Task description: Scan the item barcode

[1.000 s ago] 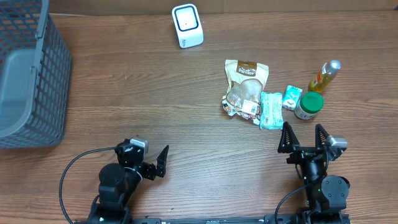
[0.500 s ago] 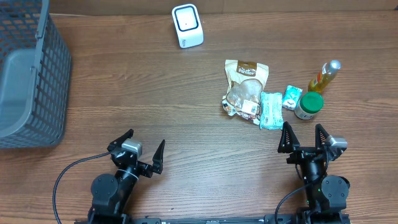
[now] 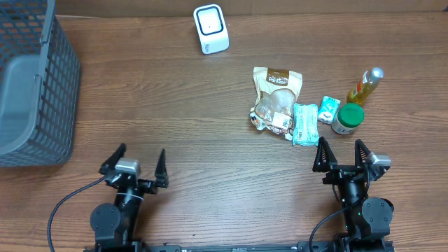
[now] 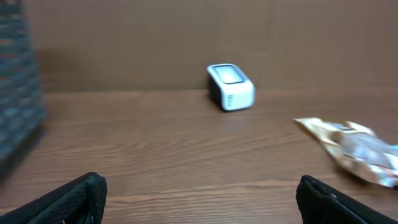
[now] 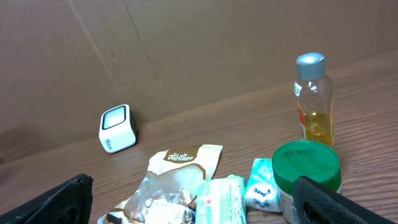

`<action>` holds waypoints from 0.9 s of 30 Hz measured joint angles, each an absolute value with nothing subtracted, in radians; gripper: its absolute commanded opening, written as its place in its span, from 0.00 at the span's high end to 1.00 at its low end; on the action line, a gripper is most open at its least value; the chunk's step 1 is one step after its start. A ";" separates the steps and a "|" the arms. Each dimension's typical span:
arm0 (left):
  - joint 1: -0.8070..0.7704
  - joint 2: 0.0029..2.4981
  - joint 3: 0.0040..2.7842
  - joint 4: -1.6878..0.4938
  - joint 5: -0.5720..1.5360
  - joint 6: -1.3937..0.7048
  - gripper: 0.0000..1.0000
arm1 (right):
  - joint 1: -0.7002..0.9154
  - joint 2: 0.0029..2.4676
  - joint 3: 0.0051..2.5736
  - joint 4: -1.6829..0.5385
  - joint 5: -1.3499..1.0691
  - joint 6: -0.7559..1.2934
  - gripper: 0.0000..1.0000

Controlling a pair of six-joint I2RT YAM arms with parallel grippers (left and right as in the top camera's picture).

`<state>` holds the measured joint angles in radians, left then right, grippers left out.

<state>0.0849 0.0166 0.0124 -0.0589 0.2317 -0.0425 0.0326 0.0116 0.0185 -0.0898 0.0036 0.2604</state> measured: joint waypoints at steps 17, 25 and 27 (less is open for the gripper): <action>0.062 0.017 0.012 -0.068 0.113 0.060 0.00 | 0.033 0.012 0.019 -0.089 0.004 0.261 0.00; -0.041 0.017 0.012 -0.075 0.015 0.063 0.01 | 0.033 0.012 0.019 -0.090 0.004 0.260 0.00; -0.059 0.017 0.012 -0.075 -0.007 0.068 0.00 | 0.033 0.012 0.019 -0.090 0.004 0.261 0.00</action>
